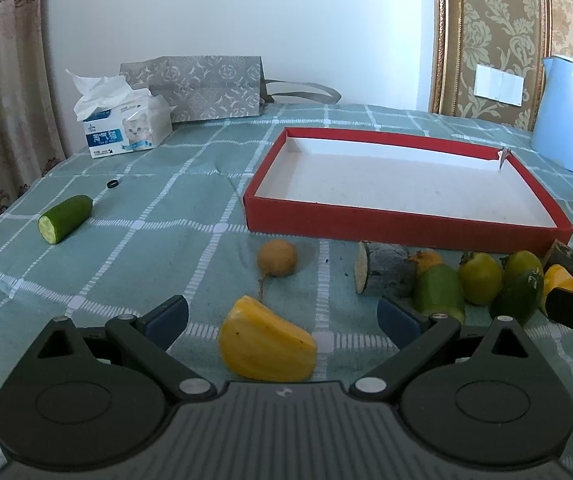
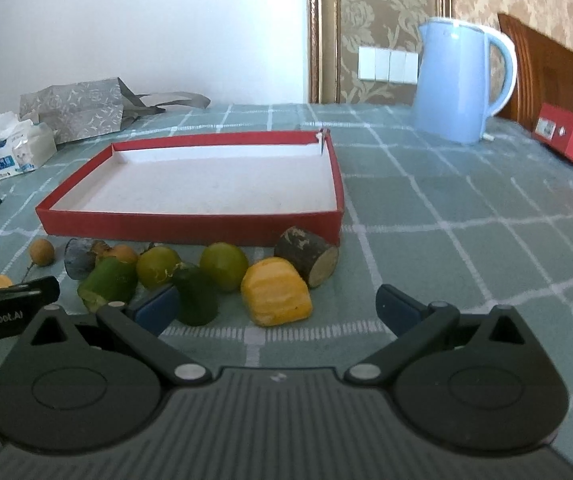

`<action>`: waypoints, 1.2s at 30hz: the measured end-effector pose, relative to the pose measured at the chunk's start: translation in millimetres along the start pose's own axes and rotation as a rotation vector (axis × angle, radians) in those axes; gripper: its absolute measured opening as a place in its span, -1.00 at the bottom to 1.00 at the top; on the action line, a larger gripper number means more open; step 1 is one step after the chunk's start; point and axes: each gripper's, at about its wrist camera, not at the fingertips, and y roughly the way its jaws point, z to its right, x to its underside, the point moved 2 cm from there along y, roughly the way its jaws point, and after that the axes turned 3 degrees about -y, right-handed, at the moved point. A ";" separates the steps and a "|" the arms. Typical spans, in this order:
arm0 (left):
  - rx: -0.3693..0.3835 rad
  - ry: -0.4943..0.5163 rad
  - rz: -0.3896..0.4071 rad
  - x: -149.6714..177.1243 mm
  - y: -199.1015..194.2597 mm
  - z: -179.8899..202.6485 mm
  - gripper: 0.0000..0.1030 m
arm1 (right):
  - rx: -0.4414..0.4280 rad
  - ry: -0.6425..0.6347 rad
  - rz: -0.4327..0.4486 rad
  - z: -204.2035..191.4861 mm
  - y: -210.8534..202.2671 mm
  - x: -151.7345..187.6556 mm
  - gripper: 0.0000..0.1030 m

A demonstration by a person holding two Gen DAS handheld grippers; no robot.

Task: Organize fruits
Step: 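Move the left tool toward the large yellow jackfruit chunk while the right tool approaches the fruit row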

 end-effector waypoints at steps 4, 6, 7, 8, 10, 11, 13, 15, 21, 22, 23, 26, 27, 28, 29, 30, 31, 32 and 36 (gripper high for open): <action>0.003 0.001 -0.002 0.4 0.2 0.1 0.97 | -0.003 -0.015 0.019 -2.7 -3.4 -1.4 1.00; 0.004 0.002 -0.002 0.2 -0.2 0.5 0.97 | -0.006 -0.023 0.023 -3.0 -3.7 -2.1 1.00; 0.005 0.002 -0.001 0.2 -0.2 0.4 0.97 | -0.003 -0.028 0.024 -3.1 -3.8 -2.2 1.00; 0.007 0.003 0.000 0.2 -0.6 0.4 0.97 | 0.000 -0.029 0.026 -3.2 -4.0 -2.0 1.00; 0.007 0.003 0.001 -0.5 -0.5 0.2 0.97 | -0.005 -0.016 0.012 -2.0 -3.0 -2.0 1.00; 0.008 0.003 0.000 -0.5 -0.4 0.2 0.97 | -0.013 -0.006 0.004 -0.5 -1.9 -1.6 1.00; 0.009 0.003 -0.001 -0.2 -0.6 0.2 0.97 | -0.042 0.015 -0.010 2.4 0.2 -0.8 1.00; 0.011 0.005 -0.003 -0.8 -0.2 0.3 0.97 | -0.063 0.032 -0.023 4.0 1.9 0.2 1.00; 0.013 0.006 -0.002 -1.0 0.0 0.3 0.97 | -0.043 0.009 -0.024 -0.5 1.5 0.3 1.00; 0.012 0.005 -0.003 -1.0 -0.1 0.6 0.97 | -0.035 0.006 -0.024 -1.3 1.3 0.0 1.00; 0.011 0.004 -0.003 -1.0 -0.1 0.6 0.97 | -0.030 0.002 -0.025 -2.0 1.3 -0.6 1.00; 0.013 0.006 -0.003 -1.1 0.0 0.8 0.97 | -0.031 -0.001 -0.020 -1.7 0.9 -0.5 1.00; 0.012 0.007 -0.003 -0.9 -0.1 0.9 0.97 | -0.030 -0.001 -0.019 -1.7 0.7 -0.5 1.00; 0.011 0.007 -0.002 -1.2 0.0 0.7 0.97 | -0.033 0.000 -0.018 -1.6 0.5 -0.6 1.00; 0.011 0.007 -0.002 -1.2 0.0 0.6 0.97 | -0.034 0.001 -0.016 -1.4 0.1 -0.8 1.00; 0.013 0.006 -0.003 -1.3 0.0 0.4 0.97 | -0.035 0.002 -0.014 -1.4 -0.6 -0.8 1.00; 0.013 0.005 -0.003 -1.3 0.0 0.6 0.97 | -0.036 0.001 -0.012 -1.4 -0.8 -1.2 1.00; 0.014 0.005 -0.003 -1.4 0.0 0.8 0.97 | -0.037 -0.002 -0.011 -1.4 -1.2 -1.3 1.00; 0.012 0.009 -0.003 -1.1 0.2 0.7 0.97 | -0.033 -0.011 -0.008 -1.9 -2.3 -1.7 1.00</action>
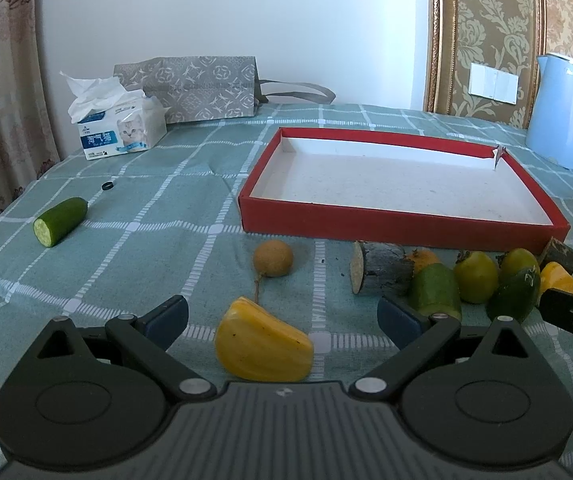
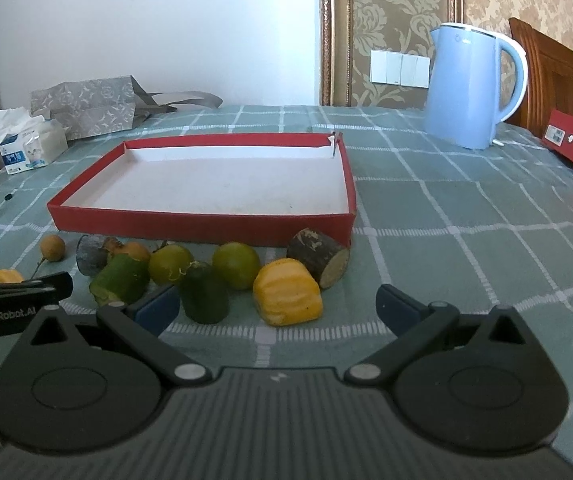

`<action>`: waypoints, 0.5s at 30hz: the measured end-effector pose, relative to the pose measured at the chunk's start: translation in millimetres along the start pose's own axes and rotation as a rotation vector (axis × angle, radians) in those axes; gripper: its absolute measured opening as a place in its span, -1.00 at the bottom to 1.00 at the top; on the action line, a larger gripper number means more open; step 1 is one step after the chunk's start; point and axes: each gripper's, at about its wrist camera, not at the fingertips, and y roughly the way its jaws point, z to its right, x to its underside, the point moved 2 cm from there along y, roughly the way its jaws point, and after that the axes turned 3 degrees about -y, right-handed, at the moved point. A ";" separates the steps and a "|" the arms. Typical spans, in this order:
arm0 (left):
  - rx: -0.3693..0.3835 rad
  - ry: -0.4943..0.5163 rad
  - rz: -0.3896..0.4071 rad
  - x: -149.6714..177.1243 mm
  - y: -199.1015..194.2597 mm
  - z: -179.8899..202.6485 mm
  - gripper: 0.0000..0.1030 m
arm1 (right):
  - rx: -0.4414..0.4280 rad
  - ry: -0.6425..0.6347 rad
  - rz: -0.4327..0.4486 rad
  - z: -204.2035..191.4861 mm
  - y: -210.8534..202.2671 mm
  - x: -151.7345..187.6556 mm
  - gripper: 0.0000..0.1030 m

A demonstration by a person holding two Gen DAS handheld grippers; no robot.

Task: Organize fruits
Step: 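Move the left tool toward the large yellow jackfruit chunk while the right tool approaches the fruit row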

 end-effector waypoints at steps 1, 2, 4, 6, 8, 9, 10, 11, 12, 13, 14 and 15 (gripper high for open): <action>0.001 0.000 0.000 0.0 0.0 0.1 0.97 | 0.003 -0.003 0.001 -0.2 0.0 -0.4 1.00; 0.001 0.001 0.000 -0.1 0.1 0.1 0.97 | 0.003 -0.005 0.004 -0.3 -0.4 -0.7 1.00; 0.003 0.000 -0.002 -0.1 0.3 0.1 0.97 | 0.000 0.000 0.006 0.0 -1.1 -0.7 1.00; 0.005 0.000 -0.002 0.5 0.5 -0.2 0.97 | 0.003 0.006 0.007 1.1 -0.9 -0.8 1.00; 0.004 0.004 -0.002 1.0 0.8 -0.4 0.97 | 0.007 0.010 0.003 2.8 -0.2 -0.8 1.00; 0.003 0.005 -0.004 1.1 1.6 -0.8 0.97 | 0.008 0.014 0.003 3.7 0.1 -0.7 1.00; 0.005 0.005 -0.006 1.5 2.0 -0.9 0.97 | 0.004 0.021 0.005 5.1 0.1 -0.5 1.00; 0.005 0.005 -0.007 1.6 2.4 -1.1 0.97 | 0.000 0.026 0.006 6.1 0.1 -0.5 1.00; 0.004 0.004 -0.008 1.8 2.7 -1.2 0.97 | -0.001 0.029 0.007 6.6 0.4 -0.5 1.00; 0.004 0.004 -0.008 2.1 2.6 -1.6 0.97 | -0.001 0.031 0.008 7.5 0.6 -0.7 1.00; 0.005 0.004 -0.008 2.1 2.5 -1.6 0.97 | 0.000 0.031 0.010 8.1 0.6 -1.1 1.00; 0.006 0.004 -0.009 2.0 2.5 -1.5 0.97 | 0.002 0.032 0.015 8.5 0.2 -1.2 1.00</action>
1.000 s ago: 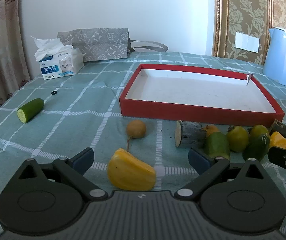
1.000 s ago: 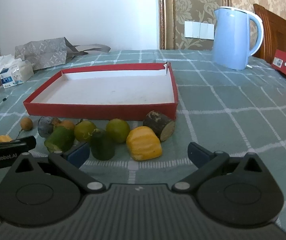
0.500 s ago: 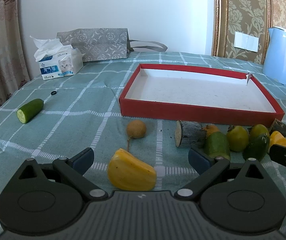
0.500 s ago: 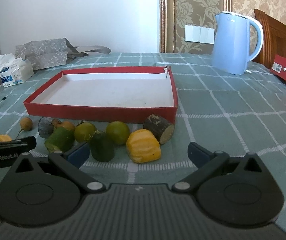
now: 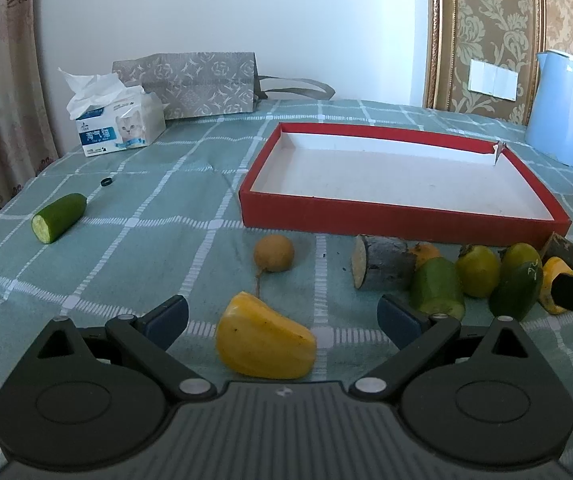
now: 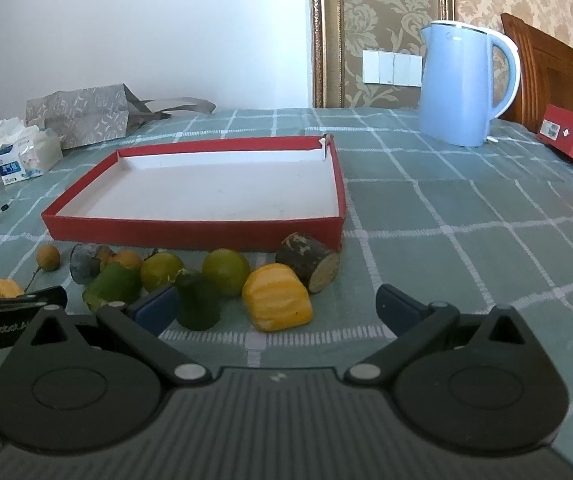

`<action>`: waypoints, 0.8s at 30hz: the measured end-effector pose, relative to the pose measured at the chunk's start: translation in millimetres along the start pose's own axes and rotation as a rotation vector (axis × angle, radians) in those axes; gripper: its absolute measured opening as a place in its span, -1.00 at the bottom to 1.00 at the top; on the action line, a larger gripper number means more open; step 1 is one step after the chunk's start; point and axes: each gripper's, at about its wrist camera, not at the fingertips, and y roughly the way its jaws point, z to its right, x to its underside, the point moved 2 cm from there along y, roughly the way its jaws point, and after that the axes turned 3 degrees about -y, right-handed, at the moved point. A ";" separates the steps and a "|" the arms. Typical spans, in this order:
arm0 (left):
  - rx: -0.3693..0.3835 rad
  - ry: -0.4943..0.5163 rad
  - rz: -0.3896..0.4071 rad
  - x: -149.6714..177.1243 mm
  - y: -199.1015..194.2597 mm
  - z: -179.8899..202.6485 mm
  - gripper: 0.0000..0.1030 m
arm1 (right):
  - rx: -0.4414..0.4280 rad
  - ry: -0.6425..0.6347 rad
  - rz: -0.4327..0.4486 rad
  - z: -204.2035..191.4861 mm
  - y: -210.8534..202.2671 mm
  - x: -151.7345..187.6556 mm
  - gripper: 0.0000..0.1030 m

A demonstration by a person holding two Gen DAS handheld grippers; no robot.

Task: Organize fruits
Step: 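Move the left tool toward the large yellow jackfruit chunk while the right tool approaches the fruit row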

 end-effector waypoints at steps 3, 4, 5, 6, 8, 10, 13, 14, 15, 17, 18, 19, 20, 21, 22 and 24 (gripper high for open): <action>0.003 0.003 -0.001 0.3 0.0 -0.3 0.97 | 0.004 0.007 0.003 2.7 0.2 -0.7 1.00; 0.003 0.004 0.000 0.4 0.1 -0.4 0.97 | 0.004 0.009 0.001 3.0 0.7 -0.7 1.00; 0.004 0.005 -0.001 0.6 0.2 -0.4 0.97 | 0.002 0.012 -0.001 4.0 1.3 -0.8 1.00; 0.003 0.006 -0.001 0.6 0.4 -0.6 0.97 | 0.002 0.015 -0.002 4.9 1.4 -0.6 1.00; 0.001 0.003 0.000 0.7 0.2 -1.8 0.97 | 0.009 0.018 -0.004 6.6 2.0 -0.4 1.00; -0.003 -0.008 0.002 1.1 -0.7 -5.0 0.97 | 0.017 0.020 -0.007 8.3 2.7 0.0 1.00; -0.013 -0.028 0.003 1.1 -2.8 -15.4 0.97 | 0.026 0.030 -0.011 11.7 3.6 0.2 1.00; -0.020 -0.034 0.005 1.2 -4.0 -19.3 0.97 | 0.027 0.034 -0.010 13.5 3.6 0.5 1.00; -0.023 -0.037 0.009 1.3 -5.2 -23.2 0.97 | 0.027 0.039 -0.008 14.8 3.5 0.9 1.00; -0.034 -0.041 0.011 1.1 -5.9 -29.5 0.97 | 0.026 0.042 -0.008 16.3 4.3 1.6 1.00; -0.037 -0.042 0.010 1.0 -5.5 -31.8 0.97 | 0.026 0.046 -0.009 17.1 5.4 2.0 1.00; -0.033 -0.041 0.010 1.3 -5.7 -33.8 0.97 | 0.024 0.049 -0.014 17.8 6.9 2.3 1.00; -0.028 -0.039 0.008 1.6 -5.5 -35.1 0.97 | 0.022 0.051 -0.017 18.6 7.9 2.6 1.00; -0.022 -0.037 0.007 1.9 -5.5 -36.3 0.97 | 0.020 0.053 -0.020 19.2 8.7 3.2 1.00; -0.015 -0.035 0.010 2.6 -5.8 -37.1 0.97 | 0.017 0.055 -0.021 19.9 9.5 3.6 1.00; 0.000 -0.038 0.008 3.2 -5.2 -39.2 0.97 | 0.017 0.058 -0.020 21.8 10.6 4.1 1.00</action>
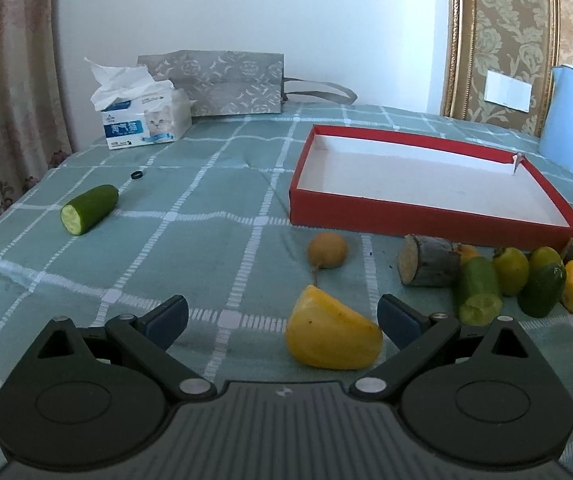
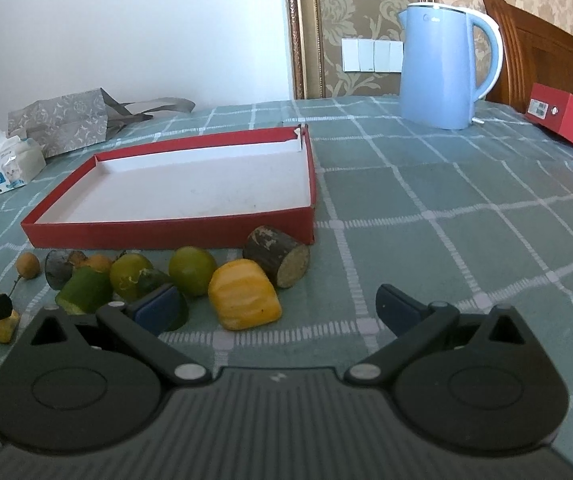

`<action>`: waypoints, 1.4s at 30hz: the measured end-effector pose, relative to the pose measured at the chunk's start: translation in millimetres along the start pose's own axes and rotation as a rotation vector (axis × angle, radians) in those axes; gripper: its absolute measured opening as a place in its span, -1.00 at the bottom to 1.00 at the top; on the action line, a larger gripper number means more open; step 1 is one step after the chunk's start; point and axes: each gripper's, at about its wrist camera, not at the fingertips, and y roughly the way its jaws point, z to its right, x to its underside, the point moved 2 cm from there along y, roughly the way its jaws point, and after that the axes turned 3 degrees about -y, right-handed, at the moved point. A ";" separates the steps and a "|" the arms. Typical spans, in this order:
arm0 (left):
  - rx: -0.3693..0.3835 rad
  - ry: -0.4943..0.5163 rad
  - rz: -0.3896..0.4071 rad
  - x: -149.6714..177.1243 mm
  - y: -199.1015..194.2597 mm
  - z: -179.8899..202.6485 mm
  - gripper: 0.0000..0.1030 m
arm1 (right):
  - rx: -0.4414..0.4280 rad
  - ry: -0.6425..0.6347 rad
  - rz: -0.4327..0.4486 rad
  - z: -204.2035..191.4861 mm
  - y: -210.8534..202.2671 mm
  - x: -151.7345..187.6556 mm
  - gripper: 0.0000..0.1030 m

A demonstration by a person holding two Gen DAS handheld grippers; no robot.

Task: Organize fruits
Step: 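Move the left tool toward the large yellow jackfruit chunk while the right tool approaches the fruit row, then close the left tool on the yellow jackfruit chunk and lift it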

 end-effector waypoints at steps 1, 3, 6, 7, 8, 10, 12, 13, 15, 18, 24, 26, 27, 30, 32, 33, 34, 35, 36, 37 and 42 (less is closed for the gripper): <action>0.010 -0.002 -0.003 -0.1 0.9 -0.6 0.97 | 0.003 0.003 0.002 0.9 0.6 0.0 1.00; 0.025 -0.006 -0.022 -0.6 4.5 -2.3 0.97 | 0.001 0.008 0.002 1.9 2.0 0.2 1.00; 0.043 -0.002 -0.029 -0.2 7.2 -2.1 0.97 | 0.000 0.012 0.000 2.2 3.3 1.1 1.00; 0.044 0.005 -0.029 0.3 8.1 -1.7 0.97 | 0.000 0.013 0.000 2.2 3.6 1.4 1.00; 0.042 0.017 -0.027 1.0 9.0 -1.2 0.97 | -0.002 0.012 -0.002 1.8 4.1 1.3 1.00; 0.045 0.039 -0.031 2.6 11.0 -0.5 0.97 | -0.002 0.006 -0.003 0.7 4.4 1.7 1.00; 0.041 0.044 -0.030 3.6 12.6 -0.8 0.97 | -0.003 0.001 0.000 -0.6 4.5 1.6 1.00; 0.048 0.037 -0.036 3.7 13.5 -1.6 0.97 | -0.003 0.000 -0.001 -1.2 4.8 1.2 1.00; 0.075 0.037 -0.034 4.0 13.5 -1.9 0.97 | -0.005 -0.004 -0.002 -2.5 4.8 1.4 1.00; 0.079 0.070 -0.033 5.4 12.2 1.5 0.97 | 0.001 -0.007 -0.004 -3.5 4.9 1.4 1.00; 0.116 0.097 -0.017 7.5 9.0 5.3 0.94 | -0.001 -0.007 -0.003 -3.8 4.0 1.5 1.00; 0.131 0.101 -0.025 8.0 9.6 5.5 0.78 | -0.002 -0.007 -0.004 -3.9 4.4 1.4 1.00; 0.138 0.098 -0.033 8.0 11.0 5.2 0.64 | -0.004 -0.006 -0.005 -3.6 4.5 1.4 1.00; 0.152 0.103 -0.035 6.4 12.4 4.2 0.48 | -0.006 -0.001 -0.007 -2.3 4.8 1.4 1.00; 0.159 0.105 -0.028 6.0 11.3 4.0 0.26 | -0.006 0.002 -0.008 -1.2 4.8 1.7 1.00; 0.173 0.112 -0.027 5.9 10.8 4.3 0.17 | -0.007 0.004 -0.008 -0.7 4.9 1.6 1.00; 0.181 0.117 -0.026 6.0 10.2 4.7 0.13 | -0.007 0.006 -0.009 -0.2 5.1 1.6 1.00; 0.186 0.119 -0.025 6.2 9.9 5.4 0.03 | -0.007 0.007 -0.010 0.3 4.8 1.8 1.00; 0.194 0.124 -0.023 6.5 9.2 6.5 -0.04 | -0.006 0.007 -0.009 0.5 4.6 1.8 1.00; 0.193 0.129 -0.019 6.8 8.4 7.6 -0.04 | -0.005 0.007 -0.008 0.7 4.2 1.8 1.00; 0.201 0.082 -0.006 7.0 8.1 3.5 -0.05 | -0.004 0.014 -0.002 4.2 2.6 0.5 1.00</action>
